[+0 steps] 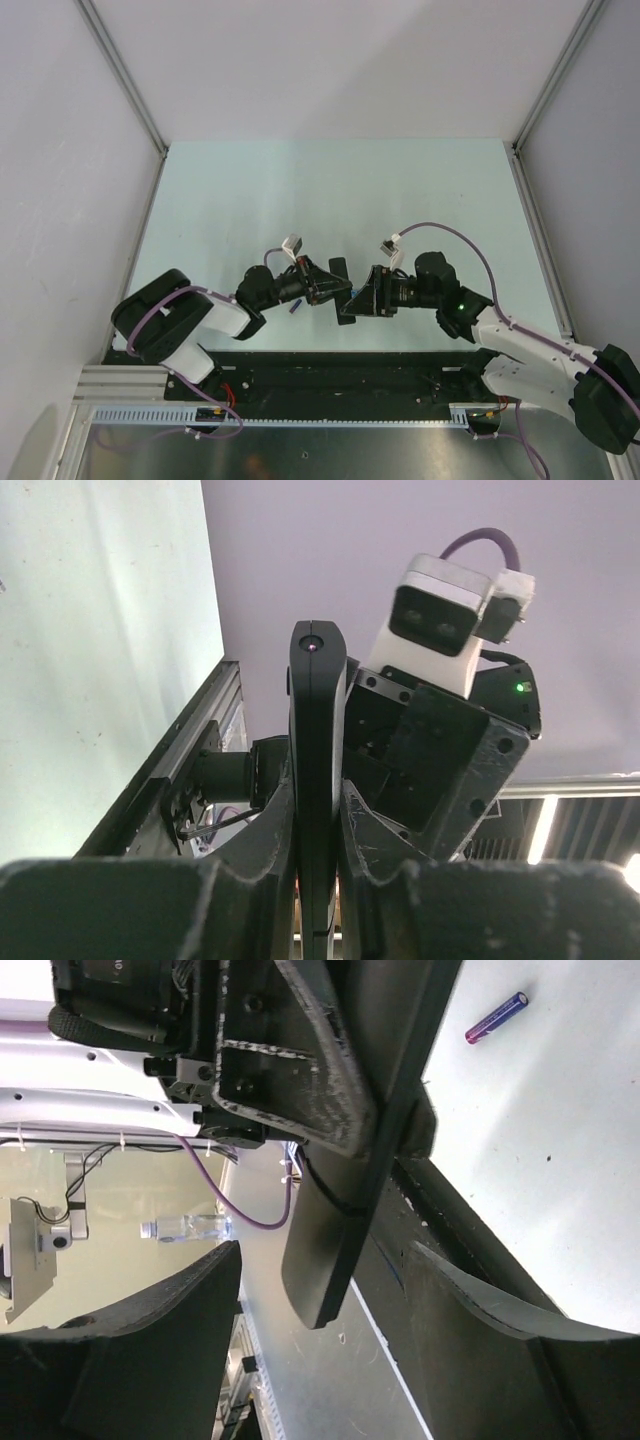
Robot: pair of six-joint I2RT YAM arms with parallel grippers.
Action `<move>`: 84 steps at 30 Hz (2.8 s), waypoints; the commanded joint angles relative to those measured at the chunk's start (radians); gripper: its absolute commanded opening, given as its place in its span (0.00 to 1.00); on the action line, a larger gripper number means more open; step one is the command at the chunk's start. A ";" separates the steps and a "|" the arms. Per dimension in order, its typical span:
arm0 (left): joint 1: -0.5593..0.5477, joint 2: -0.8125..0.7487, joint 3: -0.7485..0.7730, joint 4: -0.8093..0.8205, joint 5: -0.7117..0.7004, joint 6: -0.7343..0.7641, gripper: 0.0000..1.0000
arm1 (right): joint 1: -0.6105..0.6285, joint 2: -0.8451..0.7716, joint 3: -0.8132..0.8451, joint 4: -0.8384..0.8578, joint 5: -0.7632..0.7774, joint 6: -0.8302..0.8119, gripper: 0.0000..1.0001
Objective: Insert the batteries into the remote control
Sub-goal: Load the battery cover into the remote control, then place the remote control at the center of the board.
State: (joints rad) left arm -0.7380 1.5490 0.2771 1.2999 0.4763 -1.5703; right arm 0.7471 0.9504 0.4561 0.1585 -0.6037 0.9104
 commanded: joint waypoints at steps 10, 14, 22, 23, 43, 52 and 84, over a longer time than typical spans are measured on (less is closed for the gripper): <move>0.005 -0.087 0.014 0.288 0.021 0.015 0.00 | 0.015 0.080 -0.045 0.265 -0.042 0.093 0.47; 0.005 -0.096 0.014 0.288 0.019 0.013 0.01 | 0.028 0.099 -0.046 0.279 -0.042 0.097 0.42; -0.004 -0.113 0.017 0.288 0.044 0.012 0.00 | 0.023 0.099 -0.048 0.282 -0.033 0.102 0.18; -0.008 -0.118 0.016 0.288 0.050 0.012 0.00 | 0.017 0.099 -0.048 0.282 -0.034 0.105 0.13; -0.161 -0.202 -0.030 0.254 0.163 0.042 0.00 | -0.078 0.152 0.029 0.340 -0.034 0.131 0.00; -0.164 -0.309 -0.081 0.150 0.165 0.088 0.00 | -0.127 0.172 0.099 0.291 -0.085 0.088 0.00; 0.022 0.215 1.056 -2.188 -1.188 0.837 0.00 | -0.014 -0.108 0.326 -0.824 0.918 -0.308 0.61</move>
State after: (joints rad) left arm -0.6792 1.6722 1.1900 -0.6571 -0.5529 -0.7998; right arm 0.7254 0.8444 0.7261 -0.6361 0.2089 0.6334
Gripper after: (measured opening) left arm 0.202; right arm 0.607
